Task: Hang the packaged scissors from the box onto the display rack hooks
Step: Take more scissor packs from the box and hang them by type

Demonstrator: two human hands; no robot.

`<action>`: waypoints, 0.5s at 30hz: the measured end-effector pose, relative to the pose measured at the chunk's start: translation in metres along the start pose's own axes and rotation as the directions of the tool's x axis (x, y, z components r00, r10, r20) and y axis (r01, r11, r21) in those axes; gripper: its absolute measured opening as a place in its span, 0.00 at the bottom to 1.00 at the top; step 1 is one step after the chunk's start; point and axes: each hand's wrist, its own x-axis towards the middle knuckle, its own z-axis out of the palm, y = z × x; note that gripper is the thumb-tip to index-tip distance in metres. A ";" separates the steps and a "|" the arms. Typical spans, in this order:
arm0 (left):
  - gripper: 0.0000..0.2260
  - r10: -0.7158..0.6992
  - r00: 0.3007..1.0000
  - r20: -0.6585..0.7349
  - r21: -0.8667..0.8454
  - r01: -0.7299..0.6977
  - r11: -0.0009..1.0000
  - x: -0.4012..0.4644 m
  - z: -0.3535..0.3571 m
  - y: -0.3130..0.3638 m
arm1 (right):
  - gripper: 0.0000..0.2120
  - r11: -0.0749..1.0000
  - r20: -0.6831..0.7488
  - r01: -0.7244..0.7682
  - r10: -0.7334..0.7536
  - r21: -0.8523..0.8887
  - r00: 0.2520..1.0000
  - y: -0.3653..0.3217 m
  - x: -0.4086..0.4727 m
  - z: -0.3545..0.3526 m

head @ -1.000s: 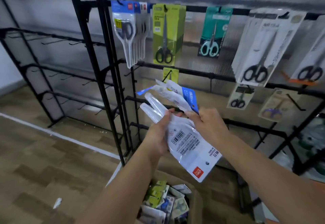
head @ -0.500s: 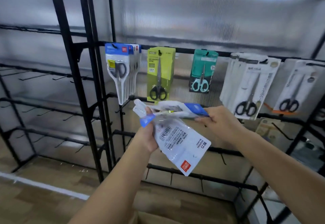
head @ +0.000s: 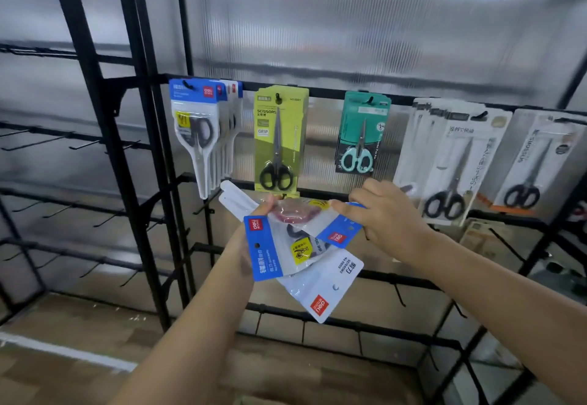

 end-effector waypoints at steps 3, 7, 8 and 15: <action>0.21 0.101 0.994 -0.028 -0.038 -0.102 0.994 0.008 0.009 0.001 | 0.28 0.994 0.014 -0.083 0.084 -0.070 0.996 0.005 -0.003 0.009; 0.05 0.049 0.962 -0.268 -0.278 -0.126 0.952 0.017 0.017 0.002 | 0.31 0.906 0.330 -0.423 0.401 -0.005 0.855 0.009 -0.010 0.024; 0.06 0.041 0.943 -0.331 -0.322 -0.153 0.934 0.020 0.015 0.005 | 0.27 0.834 0.437 -0.551 0.486 0.028 0.757 0.012 -0.014 0.026; 0.13 0.142 0.875 -0.463 -0.263 -0.289 0.920 0.003 -0.028 0.000 | 0.22 0.159 0.613 -0.882 0.664 0.443 0.428 0.011 -0.025 0.045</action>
